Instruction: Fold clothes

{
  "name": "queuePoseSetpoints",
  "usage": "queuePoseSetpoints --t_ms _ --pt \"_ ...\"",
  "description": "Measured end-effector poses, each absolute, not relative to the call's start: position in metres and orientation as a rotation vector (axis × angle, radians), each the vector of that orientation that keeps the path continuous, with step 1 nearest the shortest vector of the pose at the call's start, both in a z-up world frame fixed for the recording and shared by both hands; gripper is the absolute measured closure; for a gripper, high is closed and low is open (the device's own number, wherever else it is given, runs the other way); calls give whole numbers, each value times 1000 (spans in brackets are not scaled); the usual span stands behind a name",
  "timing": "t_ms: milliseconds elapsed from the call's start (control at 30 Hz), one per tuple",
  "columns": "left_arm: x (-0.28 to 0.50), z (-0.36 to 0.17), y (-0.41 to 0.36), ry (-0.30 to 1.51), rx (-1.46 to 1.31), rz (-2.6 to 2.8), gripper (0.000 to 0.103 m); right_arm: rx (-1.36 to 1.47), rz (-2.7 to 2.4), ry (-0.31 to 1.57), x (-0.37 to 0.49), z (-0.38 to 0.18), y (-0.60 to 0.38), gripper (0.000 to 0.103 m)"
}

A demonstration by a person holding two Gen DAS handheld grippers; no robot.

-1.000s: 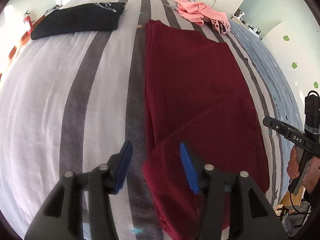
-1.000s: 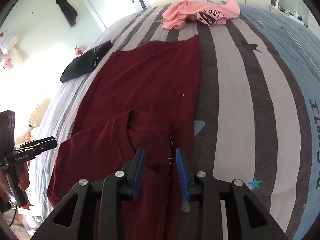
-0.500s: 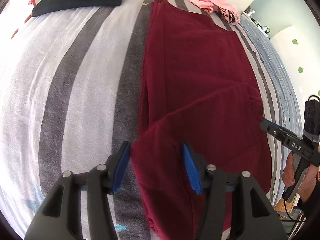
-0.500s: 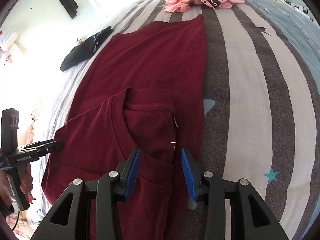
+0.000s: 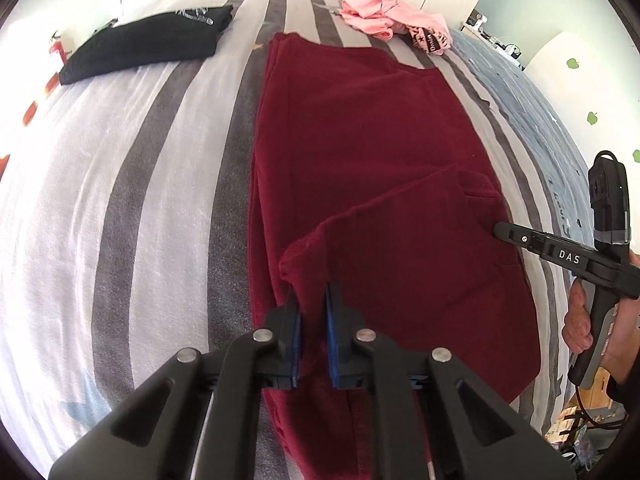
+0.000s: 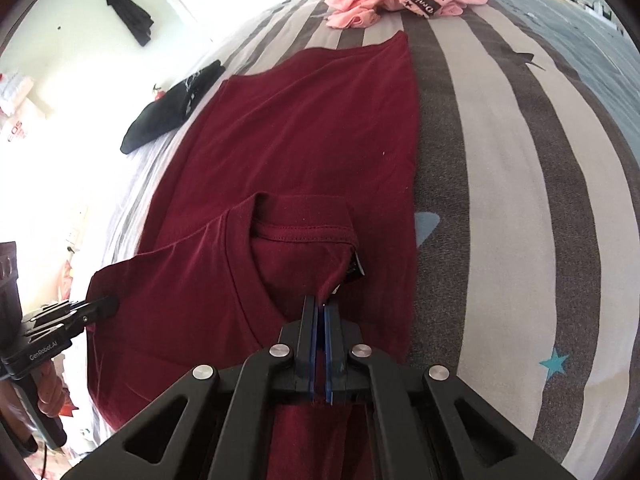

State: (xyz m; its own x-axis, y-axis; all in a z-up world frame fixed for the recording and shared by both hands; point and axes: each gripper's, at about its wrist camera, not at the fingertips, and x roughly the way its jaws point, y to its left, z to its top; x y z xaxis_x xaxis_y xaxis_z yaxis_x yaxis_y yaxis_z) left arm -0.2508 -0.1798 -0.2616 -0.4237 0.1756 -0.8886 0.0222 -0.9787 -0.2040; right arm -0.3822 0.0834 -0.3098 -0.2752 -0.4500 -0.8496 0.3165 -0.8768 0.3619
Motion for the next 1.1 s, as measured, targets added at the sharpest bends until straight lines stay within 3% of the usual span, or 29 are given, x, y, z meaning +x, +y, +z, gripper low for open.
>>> queuePoseSetpoints --t_ms 333,767,1100 --pt "-232 -248 -158 -232 -1595 2576 95 1477 -2243 -262 -356 -277 108 101" --pt "-324 -224 -182 -301 -1441 2661 96 1345 -2345 -290 -418 -248 101 101" --pt "-400 -270 -202 -307 -1571 2595 96 1416 -2337 -245 -483 -283 87 101"
